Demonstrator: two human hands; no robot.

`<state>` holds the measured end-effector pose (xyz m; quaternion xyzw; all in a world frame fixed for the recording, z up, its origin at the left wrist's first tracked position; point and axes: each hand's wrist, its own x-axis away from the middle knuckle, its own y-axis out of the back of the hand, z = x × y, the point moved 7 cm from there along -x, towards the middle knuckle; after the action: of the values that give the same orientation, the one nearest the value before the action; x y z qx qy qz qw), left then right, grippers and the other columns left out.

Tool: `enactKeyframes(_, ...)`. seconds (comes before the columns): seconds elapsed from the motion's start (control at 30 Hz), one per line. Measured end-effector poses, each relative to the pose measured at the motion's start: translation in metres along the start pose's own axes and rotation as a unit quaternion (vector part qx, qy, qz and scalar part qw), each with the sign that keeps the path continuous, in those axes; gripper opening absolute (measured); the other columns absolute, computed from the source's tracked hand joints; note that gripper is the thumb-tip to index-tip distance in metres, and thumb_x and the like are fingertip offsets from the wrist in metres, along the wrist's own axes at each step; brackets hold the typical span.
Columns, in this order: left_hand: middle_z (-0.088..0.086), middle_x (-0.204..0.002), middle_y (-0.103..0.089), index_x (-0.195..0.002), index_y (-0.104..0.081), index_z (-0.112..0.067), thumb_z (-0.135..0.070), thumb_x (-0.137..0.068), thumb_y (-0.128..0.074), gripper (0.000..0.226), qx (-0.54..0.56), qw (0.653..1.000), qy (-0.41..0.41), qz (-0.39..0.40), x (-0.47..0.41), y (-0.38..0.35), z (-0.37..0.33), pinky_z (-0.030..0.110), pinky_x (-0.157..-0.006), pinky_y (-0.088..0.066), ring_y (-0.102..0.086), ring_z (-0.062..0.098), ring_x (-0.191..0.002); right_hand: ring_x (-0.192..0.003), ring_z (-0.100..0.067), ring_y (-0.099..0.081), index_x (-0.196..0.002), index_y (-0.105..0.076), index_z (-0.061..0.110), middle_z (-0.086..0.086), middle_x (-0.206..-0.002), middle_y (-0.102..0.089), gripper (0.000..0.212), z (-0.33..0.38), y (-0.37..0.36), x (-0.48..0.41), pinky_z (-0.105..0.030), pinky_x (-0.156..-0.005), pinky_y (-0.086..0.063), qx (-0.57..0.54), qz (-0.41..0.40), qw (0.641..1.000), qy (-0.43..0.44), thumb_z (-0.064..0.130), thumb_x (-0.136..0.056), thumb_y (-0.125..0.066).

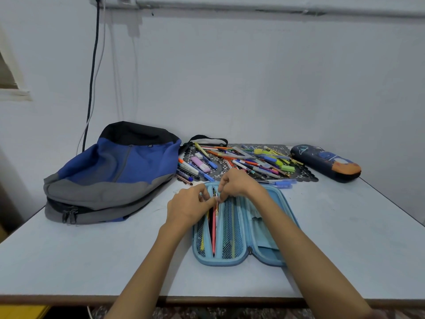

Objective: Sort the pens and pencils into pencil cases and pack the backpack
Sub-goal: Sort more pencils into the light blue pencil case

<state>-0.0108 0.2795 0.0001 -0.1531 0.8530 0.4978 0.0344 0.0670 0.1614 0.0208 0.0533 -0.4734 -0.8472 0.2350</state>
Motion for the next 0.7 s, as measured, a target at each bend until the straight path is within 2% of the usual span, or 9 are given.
enactKeyframes(0.13, -0.012, -0.084, -0.061, -0.085, -0.056, -0.030, -0.055, -0.078, -0.067, 0.028, 0.005, 1.000, 0.010, 0.006, 0.002, -0.001, 0.001, 0.027, -0.063, -0.037, -0.058, 0.015, -0.085, -0.081, -0.020, -0.064, -0.093, -0.072, 0.001, -0.010, -0.092, -0.072, 0.022, 0.000, -0.001, -0.001, -0.037, -0.082, -0.057, -0.017, -0.005, 1.000, 0.002, 0.002, -0.072, -0.077)
enactKeyframes(0.17, -0.012, -0.085, -0.061, -0.084, -0.054, -0.031, -0.055, -0.077, -0.067, 0.028, 0.004, 1.000, 0.013, 0.009, 0.002, -0.002, 0.002, 0.028, -0.064, -0.038, -0.059, 0.015, -0.086, -0.077, -0.019, -0.064, -0.092, -0.071, 0.000, -0.009, -0.087, -0.071, 0.020, 0.000, -0.001, 0.000, -0.036, -0.077, -0.058, -0.025, -0.008, 1.000, 0.005, 0.000, -0.072, -0.075)
enactKeyframes(0.23, -0.011, -0.087, -0.063, -0.083, -0.051, -0.032, -0.055, -0.077, -0.067, 0.029, 0.001, 1.000, 0.019, 0.013, 0.001, -0.004, 0.003, 0.029, -0.067, -0.041, -0.060, 0.017, -0.089, -0.062, -0.017, -0.058, -0.085, -0.068, 0.001, -0.006, -0.071, -0.066, 0.014, -0.002, 0.000, 0.003, -0.028, -0.057, -0.052, -0.074, -0.010, 0.997, 0.013, -0.006, -0.074, -0.070)
enactKeyframes(0.33, -0.012, -0.084, -0.061, -0.083, -0.050, -0.032, -0.055, -0.077, -0.067, 0.029, 0.003, 1.000, 0.025, 0.017, -0.002, -0.005, 0.005, 0.029, -0.068, -0.041, -0.059, 0.017, -0.088, -0.050, -0.013, -0.053, -0.079, -0.058, 0.009, -0.002, -0.058, -0.060, 0.024, -0.014, 0.004, 0.003, -0.020, -0.042, -0.038, -0.202, 0.003, 0.979, -0.011, -0.013, -0.073, -0.067)
enactKeyframes(0.43, -0.012, -0.081, -0.059, -0.087, -0.050, -0.030, -0.056, -0.077, -0.067, 0.033, -0.004, 1.000, 0.023, 0.015, -0.002, -0.007, 0.004, 0.030, -0.068, -0.042, -0.059, 0.017, -0.086, -0.050, -0.013, -0.055, -0.084, -0.055, 0.011, 0.000, -0.056, -0.063, 0.030, -0.026, 0.003, 0.001, -0.019, -0.042, -0.036, -0.275, 0.014, 0.961, -0.038, -0.012, -0.073, -0.069)
enactKeyframes(0.57, -0.008, -0.085, -0.063, -0.090, -0.048, -0.027, -0.059, -0.077, -0.064, 0.038, -0.027, 1.000, 0.007, -0.006, -0.001, -0.009, 0.000, 0.034, -0.071, -0.046, -0.059, 0.019, -0.085, -0.054, -0.014, -0.055, -0.082, -0.054, 0.012, -0.004, -0.062, -0.063, 0.030, -0.028, 0.000, -0.001, -0.020, -0.045, -0.036, -0.285, 0.015, 0.958, -0.038, -0.013, -0.073, -0.067)
enactKeyframes(0.7, -0.007, -0.083, -0.060, -0.091, -0.045, -0.026, -0.057, -0.082, -0.061, 0.037, -0.004, 0.999, -0.014, 0.047, -0.002, -0.014, 0.001, 0.035, -0.070, -0.046, -0.059, 0.019, -0.082, -0.057, -0.015, -0.055, -0.080, -0.055, 0.013, -0.004, -0.063, -0.063, 0.029, -0.028, 0.000, -0.002, -0.022, -0.049, -0.036, -0.283, 0.011, 0.959, -0.032, -0.011, -0.073, -0.069)
